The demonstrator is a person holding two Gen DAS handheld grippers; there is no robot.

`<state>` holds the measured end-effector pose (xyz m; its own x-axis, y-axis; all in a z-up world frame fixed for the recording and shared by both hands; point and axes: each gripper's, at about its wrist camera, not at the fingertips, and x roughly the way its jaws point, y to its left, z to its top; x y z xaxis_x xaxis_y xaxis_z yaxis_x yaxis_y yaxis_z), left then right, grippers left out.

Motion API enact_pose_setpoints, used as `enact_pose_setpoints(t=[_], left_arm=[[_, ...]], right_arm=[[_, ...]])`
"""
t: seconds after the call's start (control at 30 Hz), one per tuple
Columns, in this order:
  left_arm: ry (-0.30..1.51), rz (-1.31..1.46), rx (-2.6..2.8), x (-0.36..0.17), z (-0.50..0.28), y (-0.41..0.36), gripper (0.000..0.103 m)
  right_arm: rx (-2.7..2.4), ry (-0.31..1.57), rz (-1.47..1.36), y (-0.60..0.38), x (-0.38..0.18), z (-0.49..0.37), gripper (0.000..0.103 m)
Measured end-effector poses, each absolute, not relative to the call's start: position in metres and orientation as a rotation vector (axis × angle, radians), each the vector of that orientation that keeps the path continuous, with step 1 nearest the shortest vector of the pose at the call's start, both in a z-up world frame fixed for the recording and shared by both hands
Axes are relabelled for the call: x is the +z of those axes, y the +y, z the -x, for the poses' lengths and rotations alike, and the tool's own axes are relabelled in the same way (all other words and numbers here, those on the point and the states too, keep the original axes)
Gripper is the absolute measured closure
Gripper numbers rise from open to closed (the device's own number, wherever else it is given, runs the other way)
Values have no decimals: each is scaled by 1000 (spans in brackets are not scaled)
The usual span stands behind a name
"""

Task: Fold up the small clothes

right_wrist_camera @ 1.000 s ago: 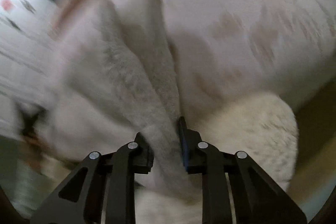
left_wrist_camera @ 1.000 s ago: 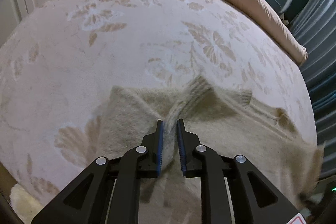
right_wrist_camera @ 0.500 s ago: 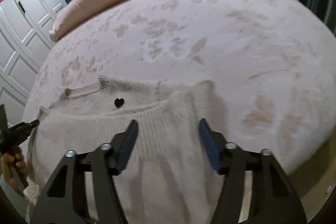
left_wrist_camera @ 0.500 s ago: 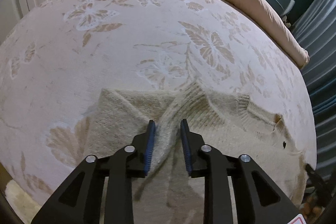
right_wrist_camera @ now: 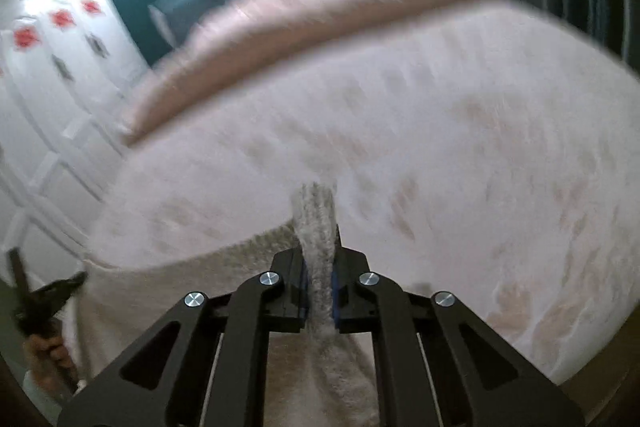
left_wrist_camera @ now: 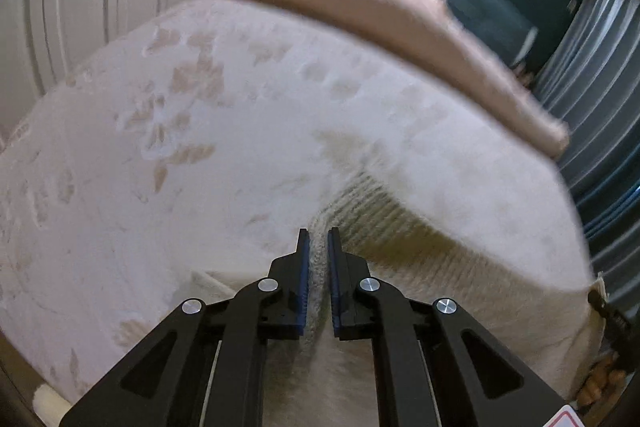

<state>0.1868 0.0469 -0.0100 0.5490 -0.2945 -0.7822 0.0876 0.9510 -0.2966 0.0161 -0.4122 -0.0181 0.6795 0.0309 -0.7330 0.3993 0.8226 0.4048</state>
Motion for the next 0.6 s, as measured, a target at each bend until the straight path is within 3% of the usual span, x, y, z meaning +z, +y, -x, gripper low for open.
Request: enact_pose_setpoints(t=[0.1, 0.23, 0.37, 0.43, 0.5, 0.6], left_arm=[[1115, 192, -159, -69, -199, 40, 95], [1053, 170, -156, -47, -186, 41, 90], [973, 142, -177, -8, -156, 36, 88], [959, 161, -269, 9, -127, 19, 84], [984, 159, -359, 8, -103, -4, 72], [1064, 101, -442, -12, -66, -37, 69]], right_arm=[[-268, 1025, -679, -421, -100, -44, 95], [-336, 898, -656, -411, -60, -20, 82], [-265, 827, -554, -373, -13, 7, 80], [-131, 862, -528, -329, -10, 7, 80], [19, 930, -514, -280, -17, 8, 80], [178, 1018, -451, -214, -39, 12, 82]])
